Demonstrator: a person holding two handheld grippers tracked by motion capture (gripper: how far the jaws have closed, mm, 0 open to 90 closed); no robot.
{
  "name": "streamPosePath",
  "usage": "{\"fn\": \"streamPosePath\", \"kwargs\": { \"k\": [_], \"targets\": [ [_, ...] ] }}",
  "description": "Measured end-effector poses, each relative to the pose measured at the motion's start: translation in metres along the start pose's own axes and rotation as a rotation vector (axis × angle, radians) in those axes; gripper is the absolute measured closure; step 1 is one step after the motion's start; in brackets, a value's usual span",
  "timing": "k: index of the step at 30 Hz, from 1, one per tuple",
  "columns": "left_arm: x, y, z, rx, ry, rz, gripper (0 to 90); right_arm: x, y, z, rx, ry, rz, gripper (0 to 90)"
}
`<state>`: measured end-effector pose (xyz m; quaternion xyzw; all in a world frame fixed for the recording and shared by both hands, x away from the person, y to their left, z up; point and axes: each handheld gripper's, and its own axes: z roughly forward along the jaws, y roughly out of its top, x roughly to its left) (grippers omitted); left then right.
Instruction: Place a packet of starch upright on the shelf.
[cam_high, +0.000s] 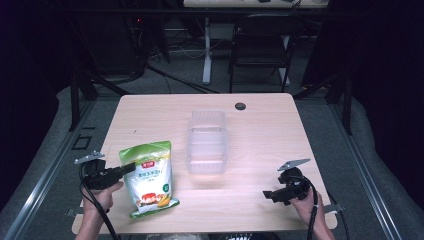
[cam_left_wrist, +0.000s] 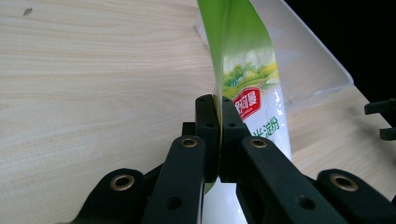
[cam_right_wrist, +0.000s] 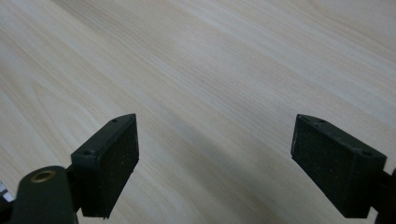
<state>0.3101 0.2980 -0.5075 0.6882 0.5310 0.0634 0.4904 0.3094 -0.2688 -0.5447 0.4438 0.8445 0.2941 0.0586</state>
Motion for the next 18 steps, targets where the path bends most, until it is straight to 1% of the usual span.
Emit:
{"fn": "streamPosePath", "kwargs": {
  "k": [1, 2, 5, 6, 7, 8, 10, 11, 13, 14, 15, 16, 18],
  "targets": [
    [-0.001, 0.001, -0.001, -0.007, -0.001, -0.002, 90.0, 0.0, 0.0, 0.0, -0.005, 0.0, -0.001, 14.6],
    [-0.001, 0.003, -0.004, -0.01, -0.012, -0.002, 90.0, 0.0, 0.0, 0.001, -0.002, 0.004, 0.002, 14.6],
    [-0.003, 0.007, -0.005, -0.02, -0.019, -0.004, 90.0, -0.001, 0.0, 0.002, 0.005, 0.007, 0.003, 14.6],
    [-0.007, 0.01, -0.007, -0.028, -0.02, 0.013, 90.0, 0.0, 0.0, 0.002, 0.004, 0.005, 0.001, 14.5],
    [-0.009, 0.012, -0.007, -0.035, -0.026, 0.015, 90.0, 0.0, 0.0, 0.001, 0.013, 0.001, -0.005, 14.6],
    [-0.01, 0.013, -0.008, -0.039, -0.026, 0.025, 90.0, 0.0, 0.0, 0.0, 0.003, -0.004, -0.008, 14.5],
    [-0.011, 0.014, -0.009, -0.045, -0.026, 0.027, 90.0, 0.0, 0.0, 0.0, -0.005, -0.004, -0.008, 14.6],
    [-0.011, 0.015, -0.01, -0.048, -0.027, 0.028, 90.0, 0.001, 0.0, 0.0, -0.011, 0.0, 0.001, 14.6],
    [-0.012, 0.016, -0.01, -0.054, -0.028, 0.028, 90.0, 0.0, 0.0, 0.0, 0.0, 0.0, 0.003, 14.5],
    [-0.012, 0.017, -0.011, -0.051, -0.03, 0.037, 90.0, 0.0, -0.001, 0.001, -0.003, 0.0, 0.006, 14.6],
    [-0.013, 0.018, -0.012, -0.049, -0.018, 0.034, 90.0, 0.0, -0.001, 0.0, -0.001, 0.002, 0.004, 14.5],
    [-0.014, 0.019, -0.012, -0.053, -0.017, 0.037, 90.0, 0.0, -0.001, 0.0, -0.006, 0.001, -0.001, 14.5],
    [-0.018, 0.022, -0.013, -0.056, -0.014, 0.072, 90.0, 0.001, 0.0, -0.002, -0.01, -0.005, -0.001, 14.5]
  ]
}}
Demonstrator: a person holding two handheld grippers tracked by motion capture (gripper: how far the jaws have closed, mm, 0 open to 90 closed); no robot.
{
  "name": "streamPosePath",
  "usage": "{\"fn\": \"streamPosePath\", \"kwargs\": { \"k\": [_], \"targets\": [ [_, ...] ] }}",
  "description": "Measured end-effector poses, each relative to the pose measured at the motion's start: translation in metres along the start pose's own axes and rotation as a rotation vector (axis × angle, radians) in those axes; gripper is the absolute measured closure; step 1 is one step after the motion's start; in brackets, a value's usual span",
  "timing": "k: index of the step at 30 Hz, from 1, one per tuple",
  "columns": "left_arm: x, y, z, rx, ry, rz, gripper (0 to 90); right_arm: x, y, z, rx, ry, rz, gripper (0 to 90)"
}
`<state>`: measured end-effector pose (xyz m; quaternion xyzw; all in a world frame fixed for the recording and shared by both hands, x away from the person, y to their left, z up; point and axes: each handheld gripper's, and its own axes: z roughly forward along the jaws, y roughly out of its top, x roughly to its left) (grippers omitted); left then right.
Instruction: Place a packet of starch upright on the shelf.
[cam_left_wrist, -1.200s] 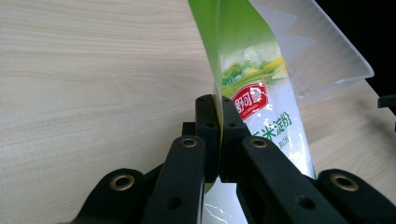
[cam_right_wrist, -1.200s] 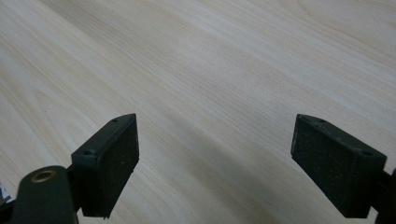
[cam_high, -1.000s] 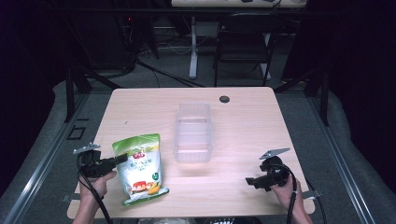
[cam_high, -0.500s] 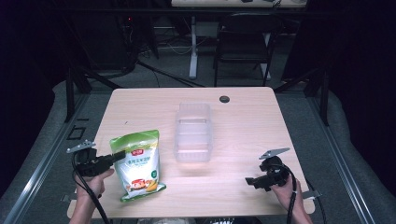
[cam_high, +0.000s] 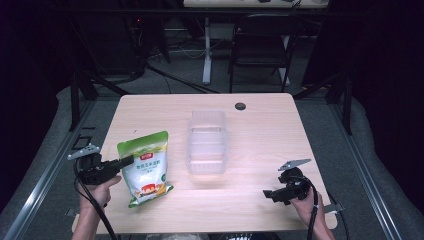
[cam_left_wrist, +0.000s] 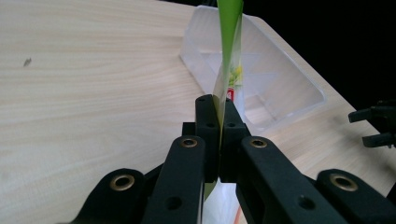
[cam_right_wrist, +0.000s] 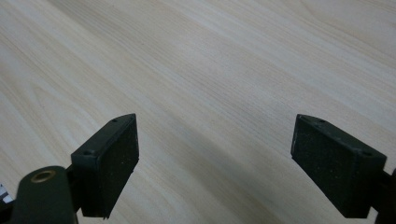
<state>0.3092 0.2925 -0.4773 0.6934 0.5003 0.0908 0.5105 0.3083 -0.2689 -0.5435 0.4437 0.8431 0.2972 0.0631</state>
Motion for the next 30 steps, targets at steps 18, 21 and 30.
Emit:
{"fn": "streamPosePath", "kwargs": {
  "k": [18, 21, 30],
  "targets": [
    [-0.016, 0.024, -0.001, -0.018, -0.011, 0.17, 90.0, -0.001, -0.002, -0.001, -0.003, 0.004, 0.008, 14.6],
    [-0.017, 0.026, 0.0, -0.015, -0.008, 0.178, 90.0, -0.001, -0.001, 0.0, 0.002, 0.01, 0.009, 14.5],
    [-0.021, 0.045, 0.001, -0.029, 0.019, 0.211, 90.0, -0.001, -0.001, 0.001, -0.002, 0.014, 0.006, 14.5]
  ]
}}
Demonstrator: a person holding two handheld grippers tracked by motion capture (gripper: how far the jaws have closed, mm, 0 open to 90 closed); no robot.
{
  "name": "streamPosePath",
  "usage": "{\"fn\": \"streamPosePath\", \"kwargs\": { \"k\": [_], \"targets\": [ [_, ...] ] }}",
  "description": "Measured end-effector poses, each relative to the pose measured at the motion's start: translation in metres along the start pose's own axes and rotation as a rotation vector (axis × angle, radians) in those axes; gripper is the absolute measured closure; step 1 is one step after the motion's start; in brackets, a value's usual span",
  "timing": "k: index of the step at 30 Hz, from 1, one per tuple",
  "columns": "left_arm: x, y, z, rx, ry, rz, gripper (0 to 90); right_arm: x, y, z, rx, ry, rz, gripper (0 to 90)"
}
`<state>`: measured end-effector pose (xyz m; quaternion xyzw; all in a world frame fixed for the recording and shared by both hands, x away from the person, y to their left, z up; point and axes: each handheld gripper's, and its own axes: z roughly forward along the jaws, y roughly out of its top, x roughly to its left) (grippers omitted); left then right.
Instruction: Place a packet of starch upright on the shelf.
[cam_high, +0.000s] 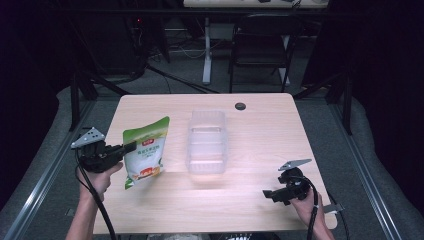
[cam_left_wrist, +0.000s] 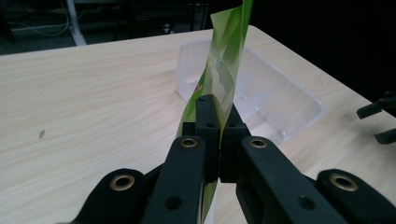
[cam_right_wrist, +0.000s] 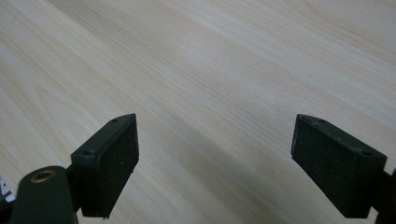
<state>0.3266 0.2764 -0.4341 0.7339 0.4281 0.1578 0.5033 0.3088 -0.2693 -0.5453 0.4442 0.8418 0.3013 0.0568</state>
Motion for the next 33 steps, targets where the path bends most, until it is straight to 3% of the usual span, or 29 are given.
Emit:
{"fn": "streamPosePath", "kwargs": {
  "k": [12, 21, 33],
  "targets": [
    [0.006, 0.024, 0.003, -0.016, 0.02, 0.024, 90.0, 0.0, 0.0, -0.001, -0.002, -0.001, 0.002, 14.3],
    [0.011, 0.039, 0.011, -0.047, 0.01, 0.039, 90.0, -0.001, 0.001, 0.0, -0.001, 0.009, 0.007, 14.4],
    [0.005, 0.063, 0.02, -0.065, -0.013, 0.088, 90.0, -0.002, 0.0, -0.001, -0.007, 0.007, 0.011, 14.4]
  ]
}}
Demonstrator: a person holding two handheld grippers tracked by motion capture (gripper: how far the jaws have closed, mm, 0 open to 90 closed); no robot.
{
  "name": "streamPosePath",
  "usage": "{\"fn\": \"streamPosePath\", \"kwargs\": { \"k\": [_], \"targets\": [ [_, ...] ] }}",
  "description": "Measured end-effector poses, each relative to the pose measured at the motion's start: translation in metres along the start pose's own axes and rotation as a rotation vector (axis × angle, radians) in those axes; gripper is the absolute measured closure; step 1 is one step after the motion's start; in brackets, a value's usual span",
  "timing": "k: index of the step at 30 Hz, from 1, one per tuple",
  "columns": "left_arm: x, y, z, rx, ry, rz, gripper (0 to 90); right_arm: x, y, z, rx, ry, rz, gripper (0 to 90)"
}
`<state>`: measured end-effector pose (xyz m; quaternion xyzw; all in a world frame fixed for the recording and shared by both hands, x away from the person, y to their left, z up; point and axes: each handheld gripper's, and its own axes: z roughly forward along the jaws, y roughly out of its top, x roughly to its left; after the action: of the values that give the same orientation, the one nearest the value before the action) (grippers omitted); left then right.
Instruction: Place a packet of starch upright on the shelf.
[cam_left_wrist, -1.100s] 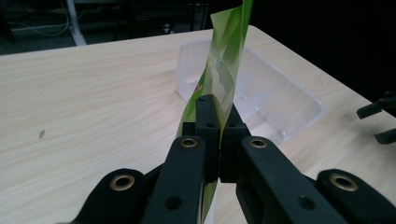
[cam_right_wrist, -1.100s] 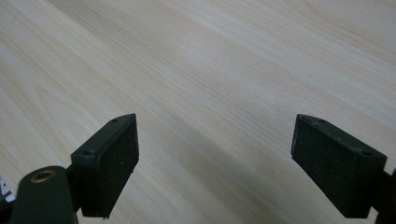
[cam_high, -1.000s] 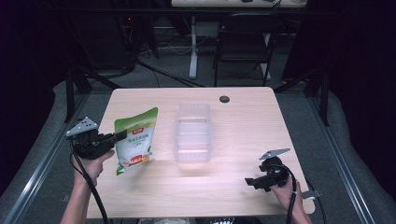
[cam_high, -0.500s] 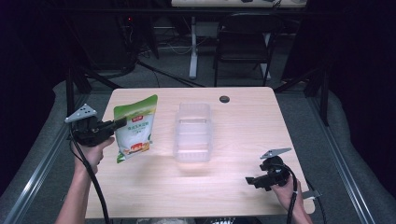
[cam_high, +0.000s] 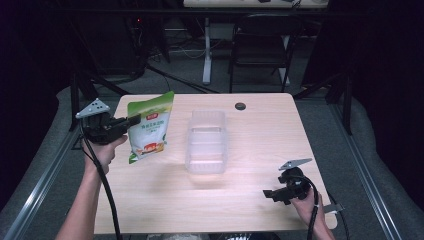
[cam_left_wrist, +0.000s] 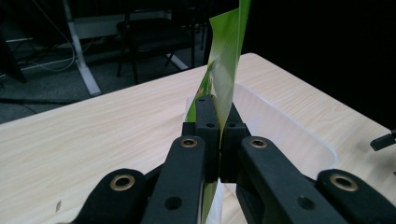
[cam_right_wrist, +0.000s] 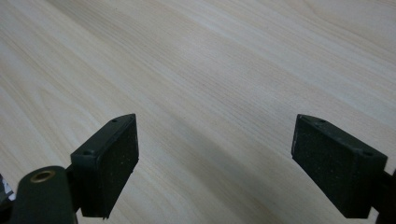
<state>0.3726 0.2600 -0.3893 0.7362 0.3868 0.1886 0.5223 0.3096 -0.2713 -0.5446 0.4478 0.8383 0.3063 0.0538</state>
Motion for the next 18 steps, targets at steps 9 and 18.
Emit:
{"fn": "streamPosePath", "kwargs": {
  "k": [9, 18],
  "targets": [
    [-0.015, 0.015, 0.008, -0.005, -0.057, 0.052, 90.0, 0.0, 0.0, -0.001, -0.002, -0.001, -0.006, 14.9],
    [-0.028, 0.021, 0.017, -0.004, -0.117, 0.093, 90.0, -0.001, -0.001, -0.001, 0.009, 0.004, -0.013, 15.0]
  ]
}}
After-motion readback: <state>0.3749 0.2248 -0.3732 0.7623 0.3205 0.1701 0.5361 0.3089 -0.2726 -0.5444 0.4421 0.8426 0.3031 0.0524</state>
